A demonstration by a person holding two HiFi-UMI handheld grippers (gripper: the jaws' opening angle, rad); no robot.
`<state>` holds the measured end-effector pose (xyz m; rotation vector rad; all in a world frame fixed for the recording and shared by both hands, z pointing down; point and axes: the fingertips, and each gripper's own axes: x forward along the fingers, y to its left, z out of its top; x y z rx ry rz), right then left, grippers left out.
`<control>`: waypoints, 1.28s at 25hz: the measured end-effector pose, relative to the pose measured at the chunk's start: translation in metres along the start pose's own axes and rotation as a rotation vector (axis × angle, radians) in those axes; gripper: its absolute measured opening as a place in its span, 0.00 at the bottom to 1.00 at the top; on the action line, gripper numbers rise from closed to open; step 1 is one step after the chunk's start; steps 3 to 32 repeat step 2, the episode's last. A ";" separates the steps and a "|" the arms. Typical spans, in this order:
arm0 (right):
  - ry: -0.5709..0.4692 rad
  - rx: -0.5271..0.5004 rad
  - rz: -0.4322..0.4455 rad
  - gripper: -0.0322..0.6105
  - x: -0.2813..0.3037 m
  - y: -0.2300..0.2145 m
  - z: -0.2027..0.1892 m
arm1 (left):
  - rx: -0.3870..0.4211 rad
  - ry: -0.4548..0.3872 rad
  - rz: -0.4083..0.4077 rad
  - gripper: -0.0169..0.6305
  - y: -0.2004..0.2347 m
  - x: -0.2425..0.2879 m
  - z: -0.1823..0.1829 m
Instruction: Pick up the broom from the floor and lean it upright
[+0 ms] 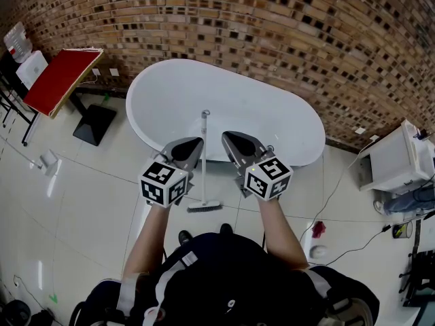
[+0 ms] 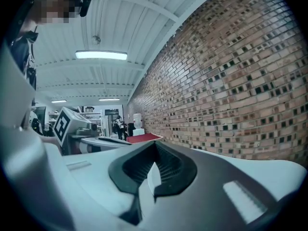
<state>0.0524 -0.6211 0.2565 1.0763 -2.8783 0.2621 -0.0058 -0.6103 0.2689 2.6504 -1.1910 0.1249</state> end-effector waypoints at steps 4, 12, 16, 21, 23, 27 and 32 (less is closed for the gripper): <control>0.004 -0.001 -0.002 0.06 0.001 -0.001 -0.001 | 0.001 0.001 -0.003 0.03 0.000 0.001 0.000; 0.004 -0.001 -0.002 0.06 0.001 -0.001 -0.001 | 0.001 0.001 -0.003 0.03 0.000 0.001 0.000; 0.004 -0.001 -0.002 0.06 0.001 -0.001 -0.001 | 0.001 0.001 -0.003 0.03 0.000 0.001 0.000; 0.004 -0.001 -0.002 0.06 0.001 -0.001 -0.001 | 0.001 0.001 -0.003 0.03 0.000 0.001 0.000; 0.004 -0.001 -0.002 0.06 0.001 -0.001 -0.001 | 0.001 0.001 -0.003 0.03 0.000 0.001 0.000; 0.004 -0.001 -0.002 0.06 0.001 -0.001 -0.001 | 0.001 0.001 -0.003 0.03 0.000 0.001 0.000; 0.004 -0.001 -0.002 0.06 0.001 -0.001 -0.001 | 0.001 0.001 -0.003 0.03 0.000 0.001 0.000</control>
